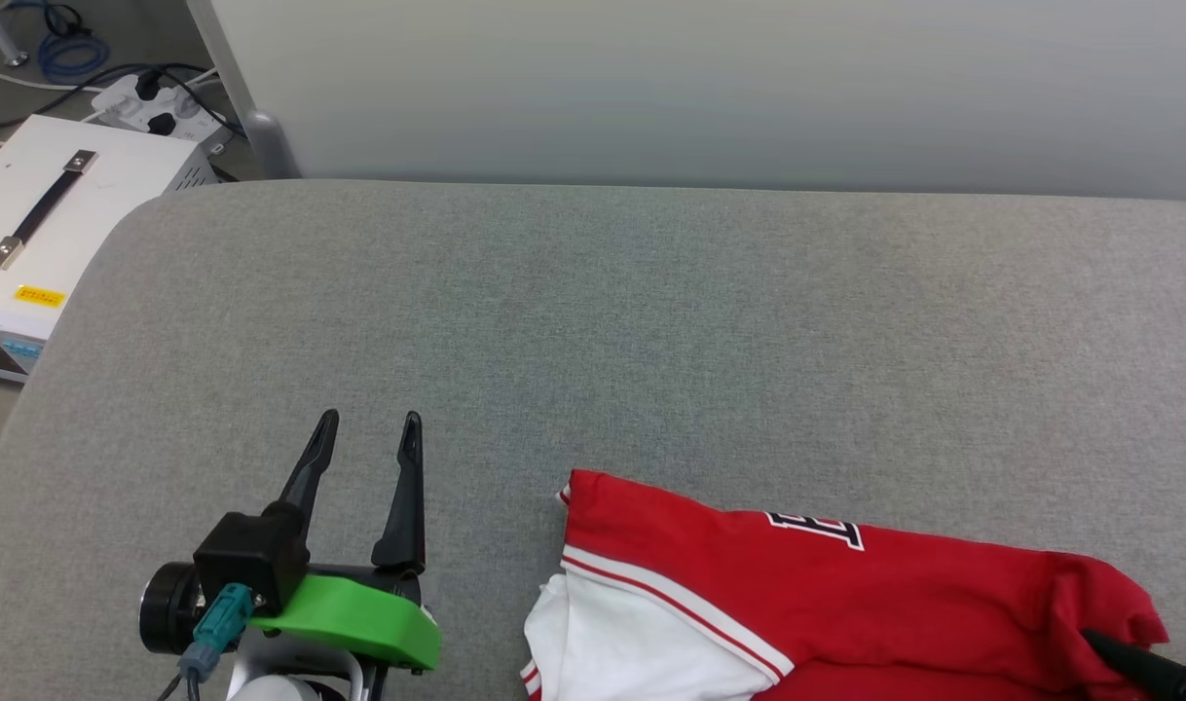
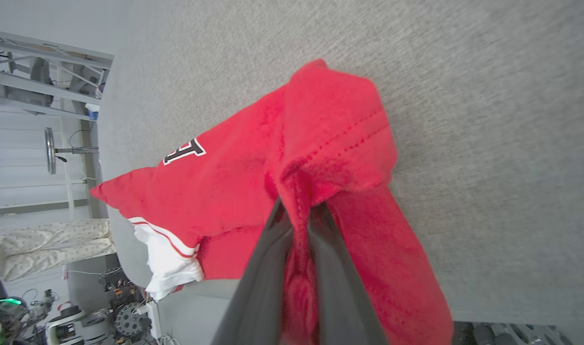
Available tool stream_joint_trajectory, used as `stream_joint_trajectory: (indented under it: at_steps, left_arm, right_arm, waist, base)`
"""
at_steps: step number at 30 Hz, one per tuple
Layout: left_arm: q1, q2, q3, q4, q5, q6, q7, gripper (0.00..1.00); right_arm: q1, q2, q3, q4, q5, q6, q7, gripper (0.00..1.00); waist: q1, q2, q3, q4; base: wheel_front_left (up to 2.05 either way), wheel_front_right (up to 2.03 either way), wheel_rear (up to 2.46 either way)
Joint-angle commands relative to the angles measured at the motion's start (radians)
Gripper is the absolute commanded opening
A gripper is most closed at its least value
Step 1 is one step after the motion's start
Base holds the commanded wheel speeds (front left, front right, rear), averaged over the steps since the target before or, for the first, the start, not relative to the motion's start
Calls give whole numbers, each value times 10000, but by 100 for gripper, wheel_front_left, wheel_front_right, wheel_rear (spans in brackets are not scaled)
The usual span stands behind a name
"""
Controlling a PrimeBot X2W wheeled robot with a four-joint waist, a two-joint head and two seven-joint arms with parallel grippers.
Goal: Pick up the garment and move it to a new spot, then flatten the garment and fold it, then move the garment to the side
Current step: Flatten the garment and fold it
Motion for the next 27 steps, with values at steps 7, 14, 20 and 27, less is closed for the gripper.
stream_joint_trajectory:
  at_steps: [7, 14, 20, 27]
  left_arm:
    - [-33, -7, -111, 26, 67, -1, 30, 100]
    - [-178, -8, -169, 56, 72, -56, 44, 100]
    - [-365, -48, -262, 81, 90, -158, 41, 100]
    - [-637, -230, -323, 166, 111, -242, -41, 100]
  right_arm:
    - [-728, 1275, -325, -98, 2090, -4, 1742, 0]
    - [-1118, 1435, 921, 403, 4281, -4, 1890, 0]
    - [-1296, 1439, 2936, 658, 5275, -4, 983, 0]
    - [-1607, 1440, 5154, 715, 5951, -4, -199, 0]
  waist:
    - [-1, -1, 27, 160]
    - [-1, -1, 80, 483]
    - [-1, -1, 264, 824]
    - [-1, -1, 691, 1130]
  base:
    - [0, 0, 0]
    - [0, 0, 0]
    - [0, 0, 0]
    - [0, 0, 0]
